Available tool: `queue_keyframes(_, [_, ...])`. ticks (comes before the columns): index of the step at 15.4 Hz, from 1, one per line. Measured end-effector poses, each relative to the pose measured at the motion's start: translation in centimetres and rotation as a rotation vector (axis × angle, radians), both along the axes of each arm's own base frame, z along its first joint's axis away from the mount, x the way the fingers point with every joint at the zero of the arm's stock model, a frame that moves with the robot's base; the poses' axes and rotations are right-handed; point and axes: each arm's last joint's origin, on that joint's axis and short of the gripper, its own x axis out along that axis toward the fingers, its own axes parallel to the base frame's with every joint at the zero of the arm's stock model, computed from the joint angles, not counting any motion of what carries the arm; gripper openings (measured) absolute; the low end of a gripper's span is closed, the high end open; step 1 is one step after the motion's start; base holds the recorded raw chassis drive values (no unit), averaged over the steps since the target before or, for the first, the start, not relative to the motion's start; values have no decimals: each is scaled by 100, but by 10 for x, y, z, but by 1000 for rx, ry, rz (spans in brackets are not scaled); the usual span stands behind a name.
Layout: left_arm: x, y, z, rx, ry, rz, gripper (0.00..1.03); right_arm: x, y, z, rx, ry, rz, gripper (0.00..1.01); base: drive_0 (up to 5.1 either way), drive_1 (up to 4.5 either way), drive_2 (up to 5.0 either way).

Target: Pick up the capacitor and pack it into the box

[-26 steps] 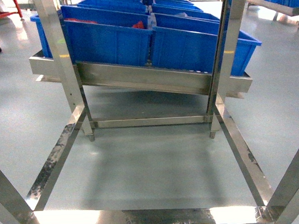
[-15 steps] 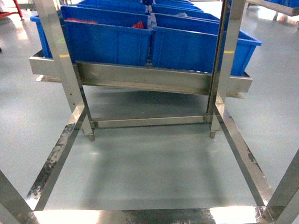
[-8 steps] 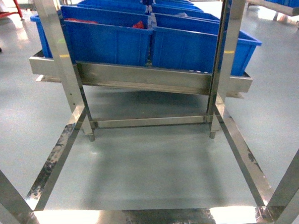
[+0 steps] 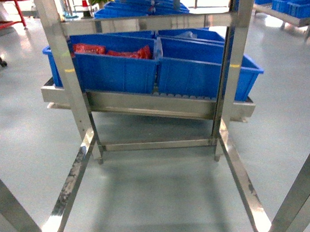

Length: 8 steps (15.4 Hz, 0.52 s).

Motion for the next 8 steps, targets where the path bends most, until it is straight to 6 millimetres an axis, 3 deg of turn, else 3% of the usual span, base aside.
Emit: queue_keyframes(8, [0,0,0,0,0,0,98,0,0,0,-1,0,0,98,0,0,0])
